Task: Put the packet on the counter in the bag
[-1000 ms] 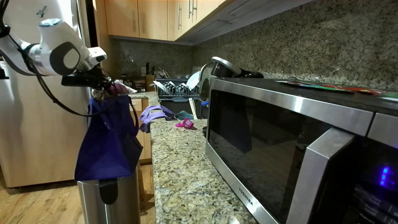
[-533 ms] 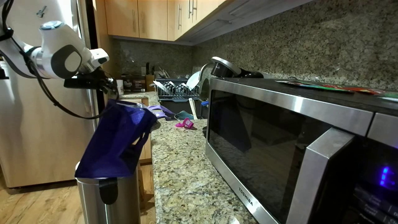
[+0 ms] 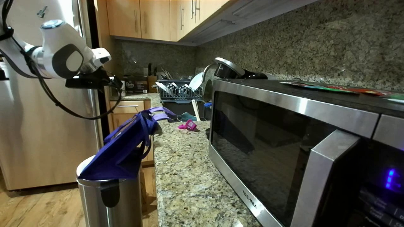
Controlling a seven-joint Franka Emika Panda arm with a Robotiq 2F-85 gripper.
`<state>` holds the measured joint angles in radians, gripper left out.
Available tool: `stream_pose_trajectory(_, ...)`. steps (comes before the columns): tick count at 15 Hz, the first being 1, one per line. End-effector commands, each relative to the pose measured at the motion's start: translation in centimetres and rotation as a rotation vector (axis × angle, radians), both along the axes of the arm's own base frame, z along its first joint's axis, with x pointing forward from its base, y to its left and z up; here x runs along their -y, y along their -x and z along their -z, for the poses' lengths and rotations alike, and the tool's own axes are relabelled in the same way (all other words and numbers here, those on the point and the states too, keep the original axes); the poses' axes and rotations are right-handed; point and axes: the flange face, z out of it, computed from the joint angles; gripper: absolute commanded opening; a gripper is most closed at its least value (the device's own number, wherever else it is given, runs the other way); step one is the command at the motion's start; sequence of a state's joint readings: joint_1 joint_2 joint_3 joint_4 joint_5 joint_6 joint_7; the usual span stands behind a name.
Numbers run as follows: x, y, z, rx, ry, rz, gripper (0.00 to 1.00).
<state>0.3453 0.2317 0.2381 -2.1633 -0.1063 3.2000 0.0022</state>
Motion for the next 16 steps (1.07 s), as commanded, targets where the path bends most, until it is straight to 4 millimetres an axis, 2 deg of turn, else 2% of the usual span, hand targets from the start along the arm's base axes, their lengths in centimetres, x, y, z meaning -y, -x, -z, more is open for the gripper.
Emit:
stream_pose_trajectory(1, 0.1, 1.3, -2.7, -0.053, 0.044, 0.017, 1.0)
stream_pose_trajectory(2, 1.4, 1.2, -3.8, -0.067, 0.078, 0.053, 1.0)
stream_pose_trajectory(4, 1.7, 2.4, -6.1, -0.111, 0.164, 0.074, 1.0)
stream_pose_trajectory(6, 1.6, 3.7, -8.4, -0.148, 0.244, 0.086, 1.0)
stream_pose_trajectory(12, -0.2, 7.8, -17.3, -0.253, 0.406, 0.095, 1.0)
stream_pose_trajectory(16, 0.8, 9.1, -21.4, -0.3, 0.5, 0.207, 1.0)
